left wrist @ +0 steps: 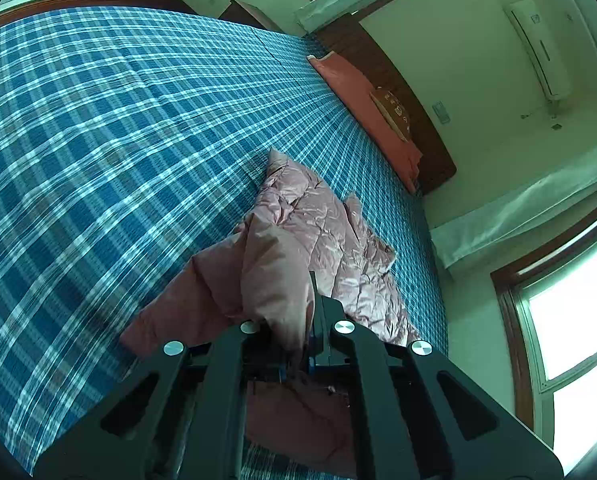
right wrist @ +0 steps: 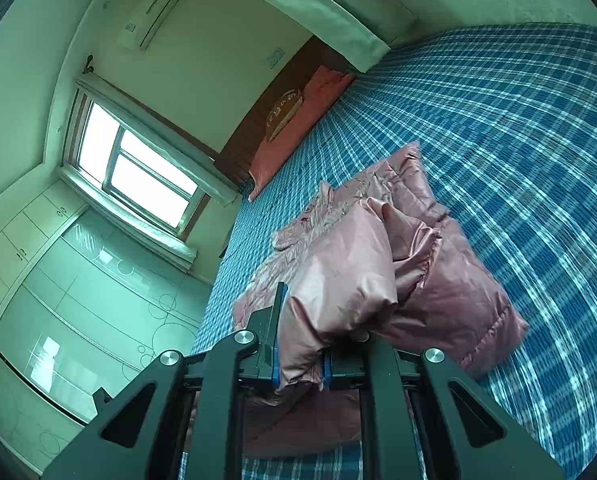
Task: Fold large clothes
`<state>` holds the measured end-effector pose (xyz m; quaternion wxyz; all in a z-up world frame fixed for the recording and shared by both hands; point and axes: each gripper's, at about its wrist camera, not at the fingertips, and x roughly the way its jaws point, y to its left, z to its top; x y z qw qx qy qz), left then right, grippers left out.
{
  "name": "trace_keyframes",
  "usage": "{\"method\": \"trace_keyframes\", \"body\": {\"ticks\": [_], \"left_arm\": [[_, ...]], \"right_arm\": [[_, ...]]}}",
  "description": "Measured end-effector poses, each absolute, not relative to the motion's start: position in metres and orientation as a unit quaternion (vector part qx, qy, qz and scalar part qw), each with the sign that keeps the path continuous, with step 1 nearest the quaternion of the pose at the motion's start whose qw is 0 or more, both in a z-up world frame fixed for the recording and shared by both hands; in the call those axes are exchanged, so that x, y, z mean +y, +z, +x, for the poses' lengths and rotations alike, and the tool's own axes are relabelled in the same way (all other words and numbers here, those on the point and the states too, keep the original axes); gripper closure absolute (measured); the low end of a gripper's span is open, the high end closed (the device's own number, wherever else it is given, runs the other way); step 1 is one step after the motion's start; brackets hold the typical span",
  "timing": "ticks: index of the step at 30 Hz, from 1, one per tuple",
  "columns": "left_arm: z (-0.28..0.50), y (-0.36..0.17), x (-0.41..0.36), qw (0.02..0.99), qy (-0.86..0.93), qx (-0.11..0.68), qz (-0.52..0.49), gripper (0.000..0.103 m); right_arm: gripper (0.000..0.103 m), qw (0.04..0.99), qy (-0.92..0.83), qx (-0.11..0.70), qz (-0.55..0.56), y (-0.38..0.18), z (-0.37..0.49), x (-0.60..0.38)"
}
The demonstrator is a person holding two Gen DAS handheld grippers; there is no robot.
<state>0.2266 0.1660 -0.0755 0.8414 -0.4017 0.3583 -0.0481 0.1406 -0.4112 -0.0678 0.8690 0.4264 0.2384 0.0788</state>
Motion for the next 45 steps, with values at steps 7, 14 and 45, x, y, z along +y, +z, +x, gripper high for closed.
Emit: {"method": "trace_keyframes", "body": {"ticks": [7,14,45], "left_arm": [[0.342,-0.079,0.145,0.854,-0.024,0.369,-0.365,0.097],[0.458,-0.086,0.124,0.872,0.007,0.369,-0.322,0.097],[0.572,-0.144,0.043,0.895,-0.006,0.420,-0.152,0.047]], "right_arm": [[0.089,0.877,0.070,0.252,0.404,-0.051,0.257,-0.421],[0.089,0.880,0.046,0.281,0.381,-0.058,0.380,-0.440],[0.040,0.910,0.036,0.398,0.112,-0.093,0.556,-0.329]]}}
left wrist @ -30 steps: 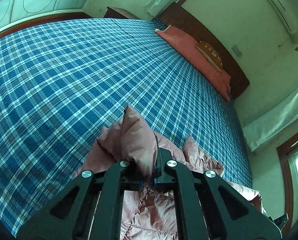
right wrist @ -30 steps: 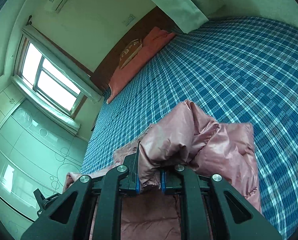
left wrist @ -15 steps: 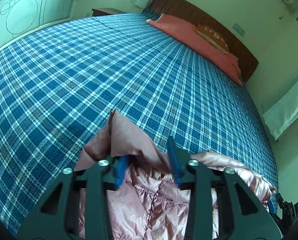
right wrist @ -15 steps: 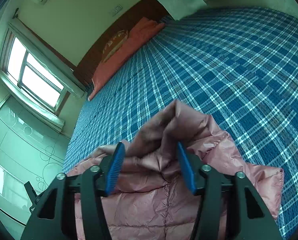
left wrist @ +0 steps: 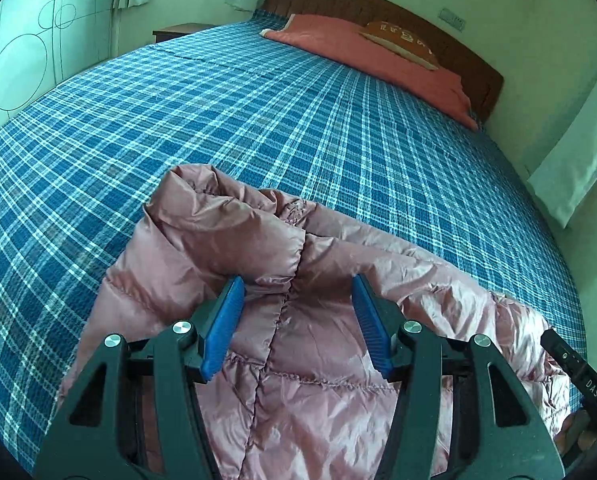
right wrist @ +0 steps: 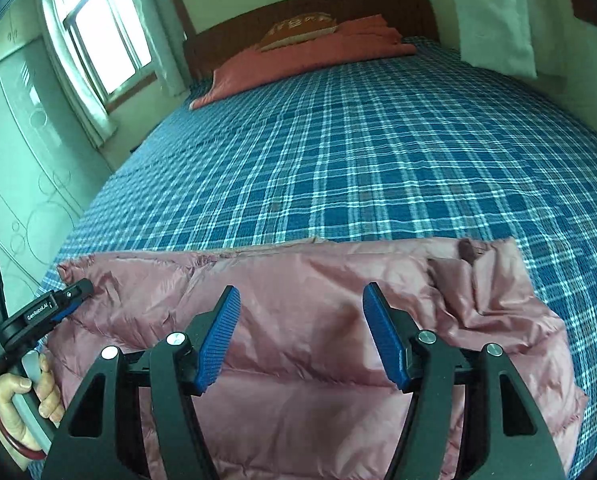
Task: Fold large clothes
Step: 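Lay the hem down over the jacket and open both grippers, then move both grippers to the end of the folded jacket strip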
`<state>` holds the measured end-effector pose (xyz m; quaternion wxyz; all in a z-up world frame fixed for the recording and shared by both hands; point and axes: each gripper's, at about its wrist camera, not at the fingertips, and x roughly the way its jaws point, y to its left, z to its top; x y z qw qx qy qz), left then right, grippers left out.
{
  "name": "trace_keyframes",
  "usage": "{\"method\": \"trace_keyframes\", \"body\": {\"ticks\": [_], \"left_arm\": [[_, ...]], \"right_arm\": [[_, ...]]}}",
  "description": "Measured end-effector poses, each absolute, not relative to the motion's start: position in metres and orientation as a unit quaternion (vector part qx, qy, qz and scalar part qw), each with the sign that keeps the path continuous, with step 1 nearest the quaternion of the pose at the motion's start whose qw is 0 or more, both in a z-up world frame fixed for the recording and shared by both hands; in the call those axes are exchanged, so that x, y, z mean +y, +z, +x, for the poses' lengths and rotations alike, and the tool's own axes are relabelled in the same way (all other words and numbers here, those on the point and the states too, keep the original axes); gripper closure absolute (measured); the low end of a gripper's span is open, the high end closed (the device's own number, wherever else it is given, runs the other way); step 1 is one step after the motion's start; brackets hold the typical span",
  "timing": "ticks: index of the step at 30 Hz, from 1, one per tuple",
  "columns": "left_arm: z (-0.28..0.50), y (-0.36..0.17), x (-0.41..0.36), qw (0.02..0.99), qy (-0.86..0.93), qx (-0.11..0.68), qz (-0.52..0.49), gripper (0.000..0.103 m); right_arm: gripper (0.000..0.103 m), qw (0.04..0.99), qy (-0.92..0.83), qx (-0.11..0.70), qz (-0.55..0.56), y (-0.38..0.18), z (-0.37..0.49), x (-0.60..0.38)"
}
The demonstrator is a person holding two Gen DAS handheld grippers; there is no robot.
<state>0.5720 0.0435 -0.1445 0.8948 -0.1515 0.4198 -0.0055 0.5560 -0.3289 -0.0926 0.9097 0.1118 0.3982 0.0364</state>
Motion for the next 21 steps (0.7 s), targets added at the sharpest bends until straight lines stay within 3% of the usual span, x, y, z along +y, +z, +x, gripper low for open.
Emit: {"method": "trace_keyframes", "body": {"ticks": [5,10,16,21], "left_arm": [[0.594,-0.171,0.033,0.885,0.014,0.452,-0.113,0.047],[0.604,-0.174,0.024,0.883,0.021,0.463,-0.073,0.047],[0.576,-0.148,0.052,0.886,0.005,0.447,-0.122,0.047],[0.594,-0.180,0.056,0.879,0.027,0.468,-0.091,0.043]], "right_arm": [[0.041,0.892,-0.005,0.448,0.058,-0.121,0.590,-0.312],[0.041,0.884,-0.004,0.459,0.088,-0.136,0.597,-0.321],[0.041,0.894,-0.050,0.430,0.112,-0.111,0.571,-0.370],[0.039,0.869,-0.064,0.458,0.178,-0.144,0.573,-0.411]]}}
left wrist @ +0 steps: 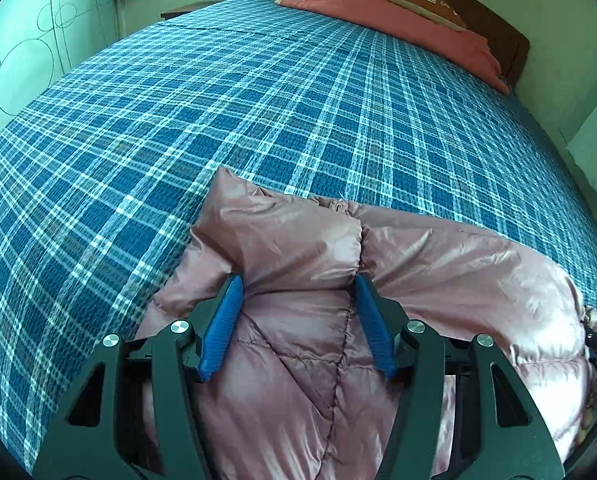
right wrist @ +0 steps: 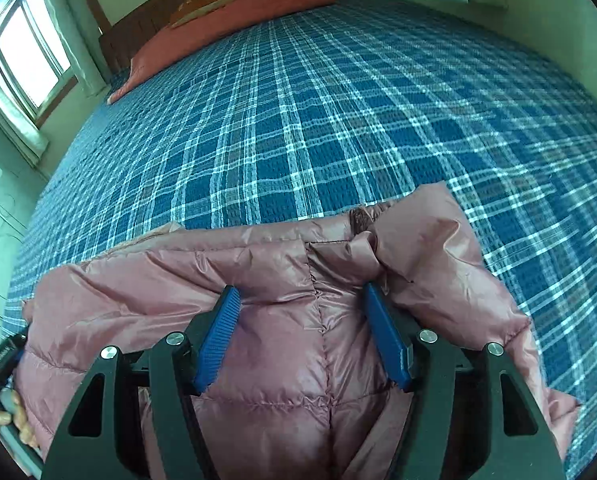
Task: Fold large clothes
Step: 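Move both grippers to the end of the folded jacket strip, then grasp the strip end with both grippers and fold it toward the collar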
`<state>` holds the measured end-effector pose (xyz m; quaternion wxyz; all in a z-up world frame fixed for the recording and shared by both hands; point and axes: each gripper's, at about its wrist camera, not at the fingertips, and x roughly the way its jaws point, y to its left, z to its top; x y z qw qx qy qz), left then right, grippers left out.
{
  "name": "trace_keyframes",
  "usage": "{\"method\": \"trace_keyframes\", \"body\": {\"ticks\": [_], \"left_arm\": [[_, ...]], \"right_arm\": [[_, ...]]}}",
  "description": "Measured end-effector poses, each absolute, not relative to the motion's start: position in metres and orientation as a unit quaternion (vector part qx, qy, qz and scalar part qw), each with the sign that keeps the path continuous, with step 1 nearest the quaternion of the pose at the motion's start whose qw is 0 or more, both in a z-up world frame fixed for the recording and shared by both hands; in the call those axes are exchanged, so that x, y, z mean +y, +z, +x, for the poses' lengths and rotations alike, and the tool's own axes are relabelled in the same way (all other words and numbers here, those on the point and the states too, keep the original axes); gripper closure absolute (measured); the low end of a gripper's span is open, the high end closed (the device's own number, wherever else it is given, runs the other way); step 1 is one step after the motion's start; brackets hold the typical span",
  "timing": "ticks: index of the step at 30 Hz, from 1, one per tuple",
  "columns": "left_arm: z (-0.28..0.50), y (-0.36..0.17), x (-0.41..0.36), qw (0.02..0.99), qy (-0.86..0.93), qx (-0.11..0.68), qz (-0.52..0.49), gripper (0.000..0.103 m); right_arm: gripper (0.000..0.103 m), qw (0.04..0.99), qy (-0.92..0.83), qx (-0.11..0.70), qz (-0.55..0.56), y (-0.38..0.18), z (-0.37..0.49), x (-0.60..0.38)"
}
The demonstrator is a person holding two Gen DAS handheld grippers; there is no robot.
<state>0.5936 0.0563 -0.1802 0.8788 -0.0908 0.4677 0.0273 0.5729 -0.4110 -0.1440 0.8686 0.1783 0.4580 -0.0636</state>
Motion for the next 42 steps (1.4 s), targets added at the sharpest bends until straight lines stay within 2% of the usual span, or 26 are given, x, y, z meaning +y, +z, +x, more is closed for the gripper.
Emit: {"method": "trace_keyframes", "body": {"ticks": [3,8,13,19,24,27,29,31,37,38,40,41,42], "left_arm": [[0.595,-0.174,0.051,0.882,0.032,0.466,-0.071,0.043],[0.558,-0.153,0.079,0.877,0.022,0.459,-0.137,0.043],[0.488,-0.135,0.124,0.873,0.049,0.440,-0.204,0.042],[0.402,-0.135,0.185,0.846,0.100,0.433,-0.294,0.042],[0.326,-0.152,0.205,0.812,0.102,0.421,-0.391,0.041],[0.300,-0.169,0.194,0.791,0.071,0.409,-0.450,0.036],[0.296,-0.175,0.182,0.793,0.061,0.400,-0.455,0.035],[0.301,-0.174,0.174,0.800,0.059,0.388,-0.453,0.030],[0.339,-0.177,0.160,0.802,0.059,0.362,-0.472,0.026],[0.343,-0.179,0.159,0.800,0.067,0.362,-0.474,0.027],[0.349,-0.178,0.154,0.801,0.087,0.362,-0.469,0.037],[0.354,-0.177,0.152,0.804,0.088,0.362,-0.463,0.047],[0.359,-0.177,0.149,0.807,0.081,0.362,-0.459,0.063]], "right_arm": [[0.039,0.874,-0.070,0.452,0.163,-0.134,0.568,-0.410],[0.039,0.883,-0.063,0.424,0.190,-0.108,0.522,-0.427],[0.039,0.882,-0.067,0.404,0.232,-0.095,0.435,-0.455],[0.039,0.866,-0.078,0.387,0.306,-0.106,0.325,-0.484],[0.039,0.840,-0.061,0.363,0.398,-0.134,0.259,-0.476],[0.039,0.817,-0.032,0.353,0.455,-0.155,0.251,-0.466],[0.039,0.807,-0.022,0.349,0.476,-0.165,0.255,-0.459],[0.039,0.804,-0.022,0.331,0.493,-0.170,0.260,-0.457],[0.036,0.811,-0.041,0.296,0.504,-0.172,0.287,-0.456],[0.036,0.812,-0.045,0.294,0.502,-0.173,0.290,-0.455],[0.040,0.819,-0.054,0.290,0.492,-0.172,0.292,-0.452],[0.049,0.822,-0.060,0.291,0.486,-0.172,0.293,-0.452],[0.055,0.822,-0.060,0.292,0.485,-0.172,0.295,-0.451]]}}
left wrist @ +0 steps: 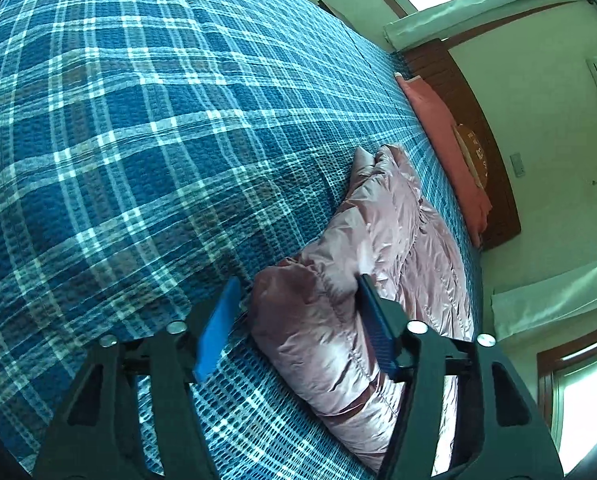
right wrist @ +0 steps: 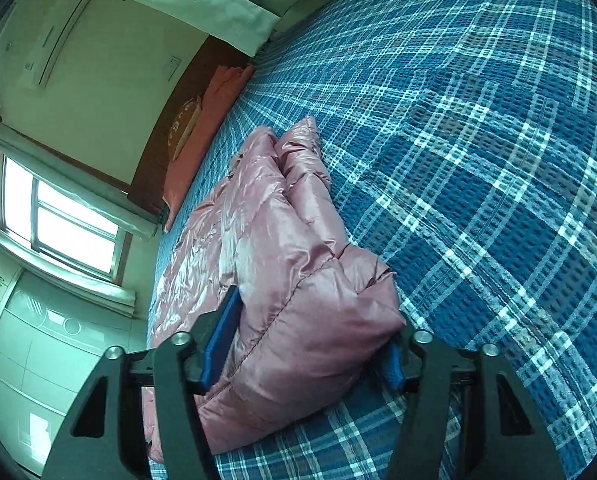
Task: Fold large clothes
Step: 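Grasp the strip end with both grippers and fold it toward the collar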
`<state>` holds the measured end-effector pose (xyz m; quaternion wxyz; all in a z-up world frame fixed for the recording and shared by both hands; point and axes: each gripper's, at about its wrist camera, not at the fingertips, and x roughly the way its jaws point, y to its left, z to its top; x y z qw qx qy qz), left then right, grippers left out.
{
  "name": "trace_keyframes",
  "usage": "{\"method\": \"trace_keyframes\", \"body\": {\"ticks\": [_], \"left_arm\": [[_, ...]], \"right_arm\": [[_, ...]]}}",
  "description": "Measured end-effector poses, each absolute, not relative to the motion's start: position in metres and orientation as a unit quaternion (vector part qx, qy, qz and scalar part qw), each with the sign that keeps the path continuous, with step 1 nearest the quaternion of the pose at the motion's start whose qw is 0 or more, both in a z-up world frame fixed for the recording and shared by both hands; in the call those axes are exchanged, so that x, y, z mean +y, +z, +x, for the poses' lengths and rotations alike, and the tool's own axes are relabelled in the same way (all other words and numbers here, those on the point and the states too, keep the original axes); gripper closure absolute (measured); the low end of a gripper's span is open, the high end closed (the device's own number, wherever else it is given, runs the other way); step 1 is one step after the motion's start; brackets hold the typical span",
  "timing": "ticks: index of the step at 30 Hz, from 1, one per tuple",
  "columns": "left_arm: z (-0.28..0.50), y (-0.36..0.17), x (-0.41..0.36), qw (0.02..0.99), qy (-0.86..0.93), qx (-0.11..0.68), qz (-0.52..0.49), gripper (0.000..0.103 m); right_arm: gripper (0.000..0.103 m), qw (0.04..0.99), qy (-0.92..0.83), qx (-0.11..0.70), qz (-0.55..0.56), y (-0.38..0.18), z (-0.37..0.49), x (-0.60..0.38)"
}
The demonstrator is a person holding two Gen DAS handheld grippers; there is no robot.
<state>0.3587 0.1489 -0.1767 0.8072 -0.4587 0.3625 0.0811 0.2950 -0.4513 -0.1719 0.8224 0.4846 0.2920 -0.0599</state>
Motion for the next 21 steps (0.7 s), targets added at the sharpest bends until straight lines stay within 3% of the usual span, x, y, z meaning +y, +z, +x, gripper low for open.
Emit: {"method": "trace_keyframes", "body": {"ticks": [2,5,21], "left_arm": [[0.369,-0.180,0.147,0.805,0.059,0.369,-0.461,0.082],[0.375,-0.179,0.149,0.808,0.052,0.371,-0.454,0.090],[0.318,-0.156,0.182,0.816,0.043,0.380,-0.433,0.095]], "right_arm": [[0.074,0.819,-0.047,0.292,0.492,-0.176,0.296,-0.451],[0.084,0.817,-0.034,0.284,0.500,-0.177,0.292,-0.449],[0.087,0.827,-0.015,0.298,0.476,-0.161,0.208,-0.418]]}}
